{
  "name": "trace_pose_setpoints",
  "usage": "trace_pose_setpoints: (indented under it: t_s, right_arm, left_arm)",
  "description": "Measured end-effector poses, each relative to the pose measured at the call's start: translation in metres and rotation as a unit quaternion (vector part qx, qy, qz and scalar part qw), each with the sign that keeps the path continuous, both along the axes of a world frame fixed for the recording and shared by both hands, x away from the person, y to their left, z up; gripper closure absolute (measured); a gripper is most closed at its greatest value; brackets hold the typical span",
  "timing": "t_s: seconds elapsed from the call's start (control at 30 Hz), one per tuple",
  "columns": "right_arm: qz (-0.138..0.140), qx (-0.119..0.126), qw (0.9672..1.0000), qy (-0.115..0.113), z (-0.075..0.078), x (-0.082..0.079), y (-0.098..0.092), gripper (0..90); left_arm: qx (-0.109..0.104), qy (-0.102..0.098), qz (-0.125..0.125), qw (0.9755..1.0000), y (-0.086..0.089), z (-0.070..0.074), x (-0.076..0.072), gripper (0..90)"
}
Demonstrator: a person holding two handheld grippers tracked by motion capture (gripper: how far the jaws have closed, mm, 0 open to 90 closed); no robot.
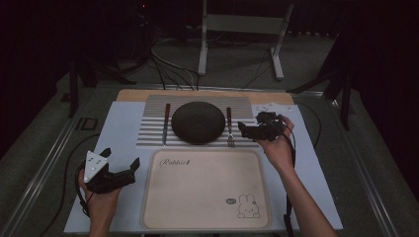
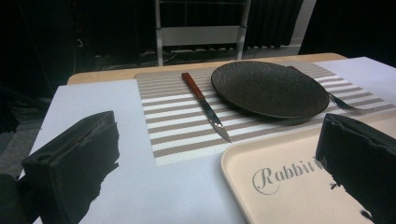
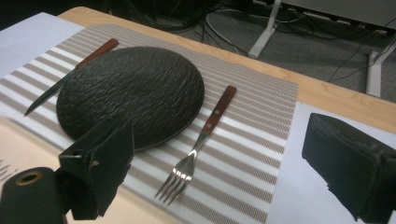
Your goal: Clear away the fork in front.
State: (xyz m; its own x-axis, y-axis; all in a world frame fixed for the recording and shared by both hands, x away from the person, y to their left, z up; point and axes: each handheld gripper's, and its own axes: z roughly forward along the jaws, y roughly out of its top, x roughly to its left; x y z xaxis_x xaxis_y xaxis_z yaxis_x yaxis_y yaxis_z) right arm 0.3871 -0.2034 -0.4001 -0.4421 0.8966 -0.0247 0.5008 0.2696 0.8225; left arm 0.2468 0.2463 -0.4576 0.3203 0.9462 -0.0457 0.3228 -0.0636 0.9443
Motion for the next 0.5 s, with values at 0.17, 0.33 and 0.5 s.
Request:
trace_pose_setpoints:
  t_s: [0.17,0.33,0.5]
  right_arm:
    - [-0.004,-0.001,1.0000,0.009,0.000,0.012,0.006,9.3]
    - [-0.020,0.000,0.9995,0.026,-0.001,0.032,0.015,9.3]
    - [-0.031,-0.009,0.9986,0.043,-0.003,0.050,0.023,9.3]
  left_arm:
    - [0.000,0.000,0.000,1.0000,0.000,0.000,0.000,0.0]
    - [-0.002,-0.001,0.001,1.0000,0.001,0.000,0.000,0.0]
    - [-0.005,-0.002,0.001,1.0000,0.002,0.001,0.000,0.0]
